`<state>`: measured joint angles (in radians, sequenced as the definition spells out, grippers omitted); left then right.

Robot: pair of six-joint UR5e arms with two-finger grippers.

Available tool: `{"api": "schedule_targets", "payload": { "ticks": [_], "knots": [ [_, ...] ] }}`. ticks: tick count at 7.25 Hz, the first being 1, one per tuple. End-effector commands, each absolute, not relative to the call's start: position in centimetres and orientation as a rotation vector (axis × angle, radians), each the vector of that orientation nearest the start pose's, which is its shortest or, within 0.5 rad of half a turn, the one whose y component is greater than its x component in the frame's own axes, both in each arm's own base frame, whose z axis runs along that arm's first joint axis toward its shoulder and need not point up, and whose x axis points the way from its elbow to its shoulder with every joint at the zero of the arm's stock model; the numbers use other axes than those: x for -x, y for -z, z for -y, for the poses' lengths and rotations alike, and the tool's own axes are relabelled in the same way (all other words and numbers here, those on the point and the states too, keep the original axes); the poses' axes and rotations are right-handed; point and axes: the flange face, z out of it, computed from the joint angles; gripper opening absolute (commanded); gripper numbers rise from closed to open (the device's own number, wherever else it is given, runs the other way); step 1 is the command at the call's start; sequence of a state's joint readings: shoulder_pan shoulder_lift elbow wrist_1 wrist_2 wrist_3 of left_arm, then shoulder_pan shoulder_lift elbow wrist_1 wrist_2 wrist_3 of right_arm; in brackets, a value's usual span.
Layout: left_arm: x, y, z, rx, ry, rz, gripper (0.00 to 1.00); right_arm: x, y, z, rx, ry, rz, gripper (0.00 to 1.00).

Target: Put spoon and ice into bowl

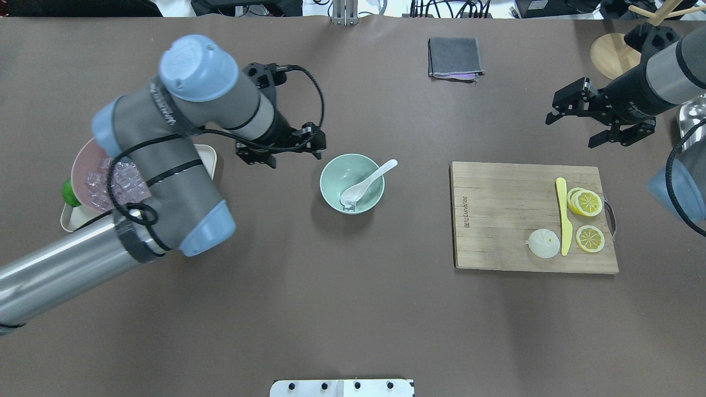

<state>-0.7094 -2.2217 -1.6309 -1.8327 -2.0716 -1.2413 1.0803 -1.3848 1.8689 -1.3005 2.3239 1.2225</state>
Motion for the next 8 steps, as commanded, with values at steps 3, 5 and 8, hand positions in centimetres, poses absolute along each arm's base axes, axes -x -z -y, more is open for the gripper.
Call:
{"api": "schedule_targets", "payload": {
  "ticks": [3,5,8],
  "knots": [
    [-24.1,-34.3,51.7,-0.186,-0.144,-0.748,0.98,8.6,-48.4,49.7,-0.103,-0.17,0.899,1.0],
    [-10.6,-43.6,51.3,-0.203,-0.25,-0.713,0.98,1.3,-52.2,49.5,-0.098,-0.008,0.778,1.0],
    [3.3,-53.7,48.4,-0.213,-0.289,-0.663,0.98,-4.3,-55.3,47.7,-0.066,0.057,0.737,1.0]
  ]
}}
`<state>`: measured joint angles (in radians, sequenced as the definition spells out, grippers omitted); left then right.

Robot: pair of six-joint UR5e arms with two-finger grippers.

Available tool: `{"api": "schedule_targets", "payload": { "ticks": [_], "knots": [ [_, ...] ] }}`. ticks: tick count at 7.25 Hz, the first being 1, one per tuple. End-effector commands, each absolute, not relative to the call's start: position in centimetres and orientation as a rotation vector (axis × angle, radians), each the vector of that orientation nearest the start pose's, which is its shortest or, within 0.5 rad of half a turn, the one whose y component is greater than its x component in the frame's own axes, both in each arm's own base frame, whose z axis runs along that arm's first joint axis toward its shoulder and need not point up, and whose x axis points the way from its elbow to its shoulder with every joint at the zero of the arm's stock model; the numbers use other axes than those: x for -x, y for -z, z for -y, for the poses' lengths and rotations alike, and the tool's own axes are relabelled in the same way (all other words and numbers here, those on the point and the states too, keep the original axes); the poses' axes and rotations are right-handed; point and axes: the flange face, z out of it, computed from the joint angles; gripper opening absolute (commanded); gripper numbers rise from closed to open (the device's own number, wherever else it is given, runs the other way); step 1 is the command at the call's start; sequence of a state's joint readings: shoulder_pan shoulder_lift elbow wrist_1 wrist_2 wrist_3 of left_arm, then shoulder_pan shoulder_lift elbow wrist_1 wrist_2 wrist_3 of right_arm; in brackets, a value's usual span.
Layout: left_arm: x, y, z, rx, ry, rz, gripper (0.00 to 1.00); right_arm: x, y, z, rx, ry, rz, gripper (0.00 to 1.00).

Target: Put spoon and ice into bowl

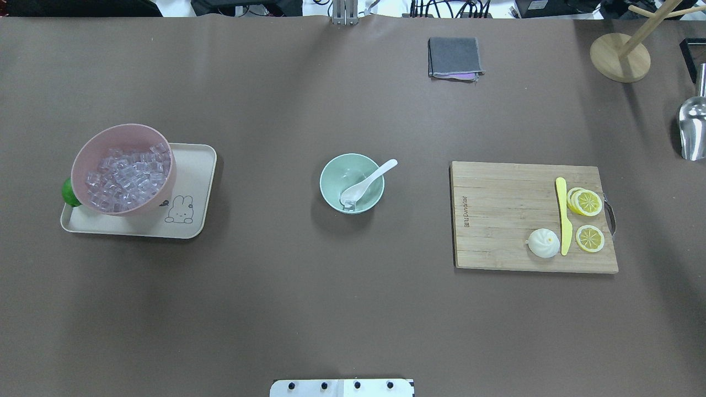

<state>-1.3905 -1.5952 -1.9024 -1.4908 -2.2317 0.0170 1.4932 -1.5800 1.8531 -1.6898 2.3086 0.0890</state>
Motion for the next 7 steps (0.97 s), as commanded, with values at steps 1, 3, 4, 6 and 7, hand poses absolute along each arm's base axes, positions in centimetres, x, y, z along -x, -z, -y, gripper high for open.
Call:
{"api": "schedule_targets", "payload": {
  "ticks": [1,3,4,6,7],
  "knots": [
    [5.1,-56.4,47.2,-0.188,-0.267,-0.695,0.98,-4.4,-56.2,47.0,-0.056,0.07,0.73,1.0],
    [4.9,-58.9,44.5,-0.133,-0.234,-0.779,0.98,-4.4,-56.6,46.7,-0.054,0.078,0.73,1.0],
    [4.8,-59.9,43.6,-0.103,-0.204,-0.782,0.98,-4.5,-56.6,46.3,-0.058,0.078,0.731,1.0],
    [5.1,-59.4,43.2,-0.105,-0.168,-0.823,0.98,-4.5,-56.6,46.1,-0.059,0.078,0.731,1.0],
    [5.4,-59.3,43.1,-0.11,-0.163,-0.822,0.98,-4.4,-57.1,45.6,-0.051,0.077,0.734,1.0]
  ]
}}
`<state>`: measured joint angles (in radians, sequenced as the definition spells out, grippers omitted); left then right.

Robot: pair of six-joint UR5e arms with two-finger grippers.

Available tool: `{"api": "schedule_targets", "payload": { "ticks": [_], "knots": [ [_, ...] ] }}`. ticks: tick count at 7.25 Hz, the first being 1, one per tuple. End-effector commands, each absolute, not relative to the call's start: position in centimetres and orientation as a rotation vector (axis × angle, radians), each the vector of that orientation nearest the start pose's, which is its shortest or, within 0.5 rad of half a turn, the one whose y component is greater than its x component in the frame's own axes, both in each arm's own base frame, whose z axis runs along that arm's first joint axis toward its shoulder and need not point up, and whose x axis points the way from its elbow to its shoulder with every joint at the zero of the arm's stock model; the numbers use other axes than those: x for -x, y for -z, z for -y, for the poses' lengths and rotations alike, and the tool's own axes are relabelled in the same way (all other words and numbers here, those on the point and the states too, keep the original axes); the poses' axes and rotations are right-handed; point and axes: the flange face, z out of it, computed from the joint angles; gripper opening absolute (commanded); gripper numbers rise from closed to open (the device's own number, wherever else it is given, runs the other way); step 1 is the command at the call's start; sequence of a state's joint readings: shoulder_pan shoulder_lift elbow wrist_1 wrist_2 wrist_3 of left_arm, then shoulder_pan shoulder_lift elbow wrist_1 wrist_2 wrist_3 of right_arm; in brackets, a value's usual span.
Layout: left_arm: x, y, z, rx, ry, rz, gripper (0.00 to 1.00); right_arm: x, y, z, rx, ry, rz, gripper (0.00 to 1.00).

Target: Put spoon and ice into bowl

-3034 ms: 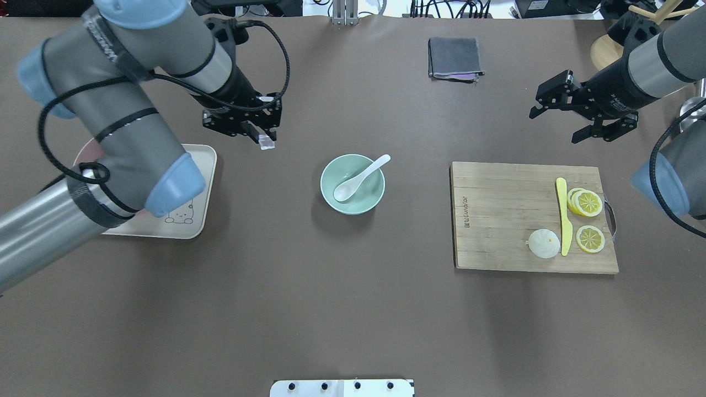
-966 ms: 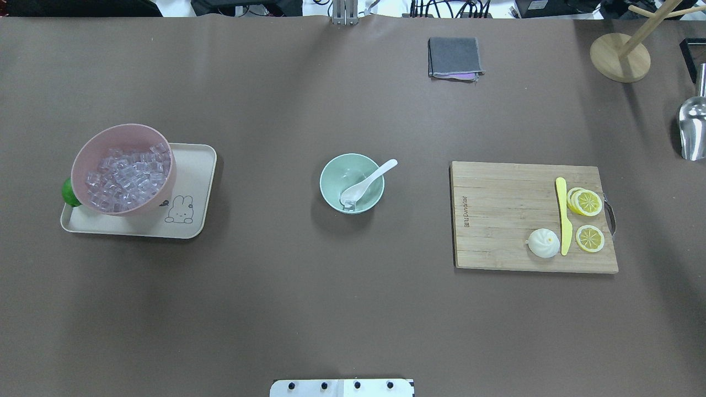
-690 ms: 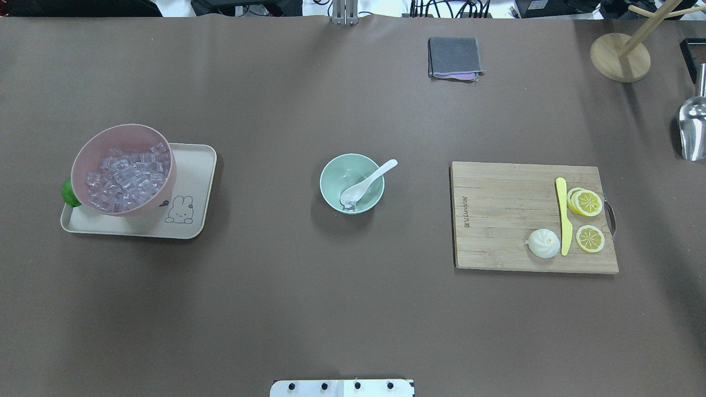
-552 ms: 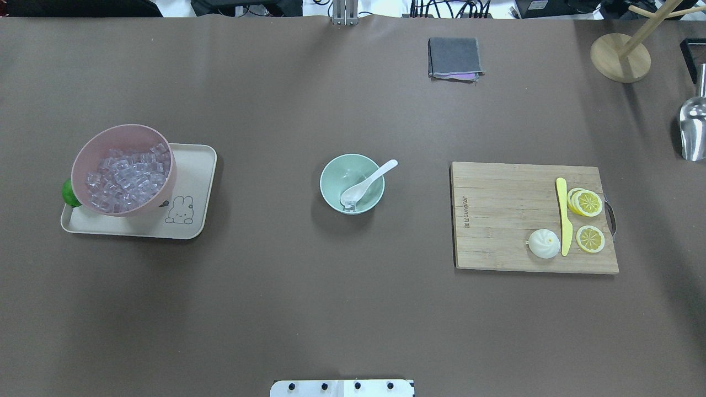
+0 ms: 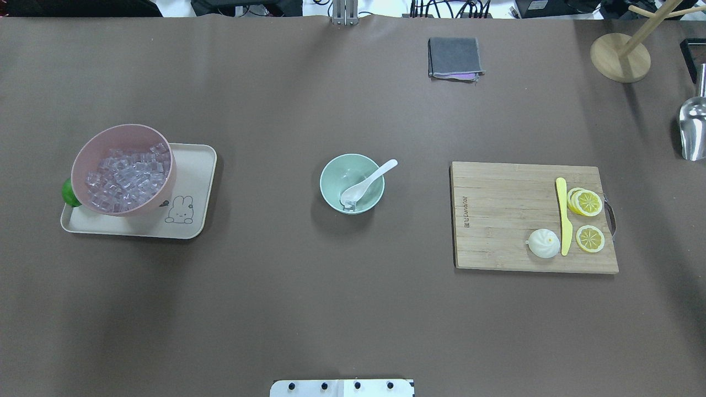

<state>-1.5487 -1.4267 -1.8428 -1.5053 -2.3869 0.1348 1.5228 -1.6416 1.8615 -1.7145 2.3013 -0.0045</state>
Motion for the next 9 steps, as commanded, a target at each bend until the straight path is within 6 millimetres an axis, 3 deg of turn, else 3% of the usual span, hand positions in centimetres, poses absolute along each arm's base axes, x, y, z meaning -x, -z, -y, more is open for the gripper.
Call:
{"api": "schedule_targets", "payload": {
  "ticks": [1,5,9],
  "knots": [
    [5.9,-59.5,43.1,-0.109,-0.151,-0.822,0.98,-4.5,-56.9,45.7,-0.07,0.083,0.736,1.0],
    [6.1,-58.1,43.1,-0.142,-0.166,-0.821,0.98,-4.4,-57.1,45.7,-0.073,0.086,0.739,1.0],
    [6.2,-58.1,43.1,-0.143,-0.166,-0.82,0.98,-4.4,-56.9,45.8,-0.076,0.087,0.738,1.0]
  ]
}}
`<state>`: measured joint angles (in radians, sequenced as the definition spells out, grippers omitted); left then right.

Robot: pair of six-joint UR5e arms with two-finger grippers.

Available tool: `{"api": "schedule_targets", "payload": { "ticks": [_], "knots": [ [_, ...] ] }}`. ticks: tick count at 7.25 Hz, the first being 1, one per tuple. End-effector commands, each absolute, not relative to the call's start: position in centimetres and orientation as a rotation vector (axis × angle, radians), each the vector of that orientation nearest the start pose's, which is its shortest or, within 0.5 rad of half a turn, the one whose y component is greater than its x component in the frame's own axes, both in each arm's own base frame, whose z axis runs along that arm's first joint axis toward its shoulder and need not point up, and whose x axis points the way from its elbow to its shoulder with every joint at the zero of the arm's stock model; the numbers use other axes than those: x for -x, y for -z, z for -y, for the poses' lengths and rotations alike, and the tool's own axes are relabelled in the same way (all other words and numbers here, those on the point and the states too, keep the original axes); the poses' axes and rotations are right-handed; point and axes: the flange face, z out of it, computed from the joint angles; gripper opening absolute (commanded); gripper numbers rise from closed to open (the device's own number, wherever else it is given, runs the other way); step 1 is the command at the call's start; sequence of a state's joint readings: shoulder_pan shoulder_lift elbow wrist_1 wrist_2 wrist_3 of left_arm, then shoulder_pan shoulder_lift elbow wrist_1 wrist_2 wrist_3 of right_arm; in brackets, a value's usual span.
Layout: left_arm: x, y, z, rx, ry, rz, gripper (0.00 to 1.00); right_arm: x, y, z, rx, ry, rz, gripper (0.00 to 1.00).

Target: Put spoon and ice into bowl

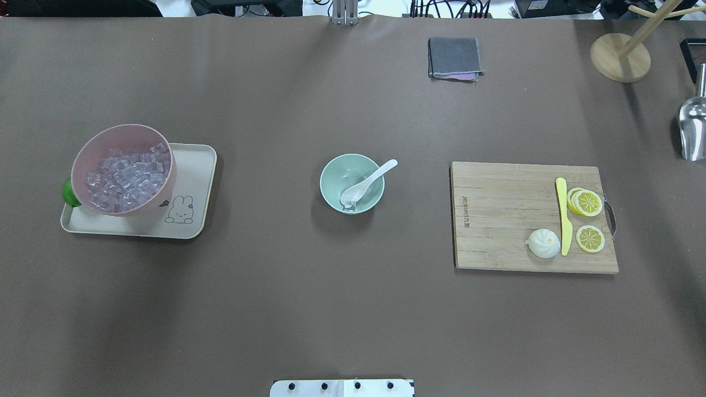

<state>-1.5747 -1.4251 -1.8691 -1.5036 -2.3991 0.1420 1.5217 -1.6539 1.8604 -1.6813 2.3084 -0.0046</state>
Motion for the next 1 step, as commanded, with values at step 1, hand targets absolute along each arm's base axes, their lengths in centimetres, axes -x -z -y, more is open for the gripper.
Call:
{"api": "schedule_targets", "payload": {
  "ticks": [1],
  "knots": [
    [6.19,-57.99,43.08,-0.146,-0.167,-0.82,0.98,-4.39,-56.82,45.78,-0.079,0.088,0.739,1.0]
  ]
}}
